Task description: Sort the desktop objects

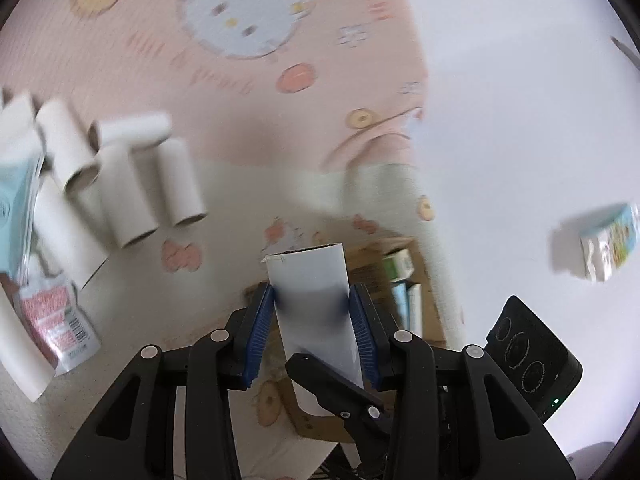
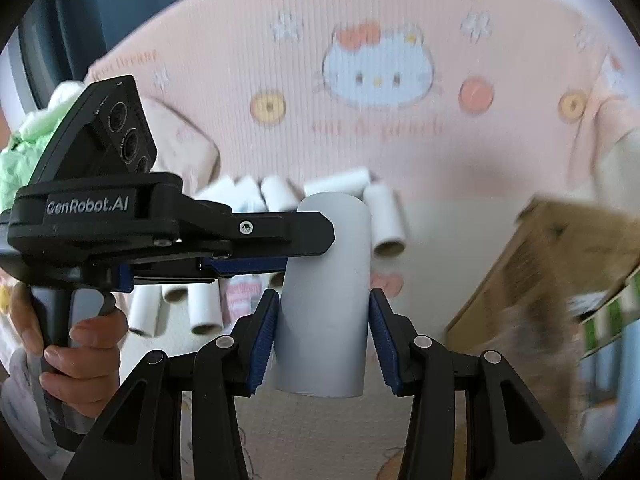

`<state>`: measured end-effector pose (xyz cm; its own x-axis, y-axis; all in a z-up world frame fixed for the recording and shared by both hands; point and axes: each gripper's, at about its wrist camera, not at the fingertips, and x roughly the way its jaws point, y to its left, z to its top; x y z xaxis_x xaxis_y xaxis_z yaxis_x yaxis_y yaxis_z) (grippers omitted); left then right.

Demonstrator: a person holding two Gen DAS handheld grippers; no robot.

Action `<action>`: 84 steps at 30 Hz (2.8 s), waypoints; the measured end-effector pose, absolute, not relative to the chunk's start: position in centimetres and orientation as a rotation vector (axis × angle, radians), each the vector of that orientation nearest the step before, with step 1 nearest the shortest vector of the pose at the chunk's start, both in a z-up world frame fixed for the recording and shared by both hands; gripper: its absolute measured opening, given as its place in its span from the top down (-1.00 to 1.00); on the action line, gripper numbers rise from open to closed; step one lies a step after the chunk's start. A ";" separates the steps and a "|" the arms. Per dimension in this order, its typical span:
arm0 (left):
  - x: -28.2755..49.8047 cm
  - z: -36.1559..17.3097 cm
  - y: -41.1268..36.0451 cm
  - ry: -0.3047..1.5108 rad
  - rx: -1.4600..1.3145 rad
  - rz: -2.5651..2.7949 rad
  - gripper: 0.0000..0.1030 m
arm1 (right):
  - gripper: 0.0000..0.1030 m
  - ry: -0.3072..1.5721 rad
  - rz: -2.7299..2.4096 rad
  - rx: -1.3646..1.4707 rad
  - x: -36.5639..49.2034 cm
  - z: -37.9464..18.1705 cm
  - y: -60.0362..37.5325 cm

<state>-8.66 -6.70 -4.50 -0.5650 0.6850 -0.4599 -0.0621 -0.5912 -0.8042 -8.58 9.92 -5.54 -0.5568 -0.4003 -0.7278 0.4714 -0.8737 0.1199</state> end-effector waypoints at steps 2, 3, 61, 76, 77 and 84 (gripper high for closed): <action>-8.6 -3.1 -6.1 -1.036 -1.081 2.189 0.16 | 0.16 0.144 -2.430 1.054 -8.2 -4.2 10.3; -8.6 -2.7 -5.9 -1.026 -1.079 2.190 0.16 | 0.16 0.157 -2.437 1.046 -8.0 -3.7 10.5; -17.9 0.1 14.1 -0.540 -1.362 1.999 0.08 | 0.20 0.146 -2.484 1.443 -11.0 -0.4 26.2; -19.0 -2.7 18.0 -0.418 -1.563 1.950 0.09 | 0.20 0.128 -2.396 1.563 -12.8 -2.5 28.7; -19.2 -2.8 18.0 -0.412 -1.569 1.949 0.09 | 0.20 0.134 -2.390 1.562 -12.9 -2.6 28.7; -19.9 -3.2 17.9 -0.334 -1.613 1.963 0.03 | 0.21 0.085 -2.359 1.595 -13.8 -4.1 28.7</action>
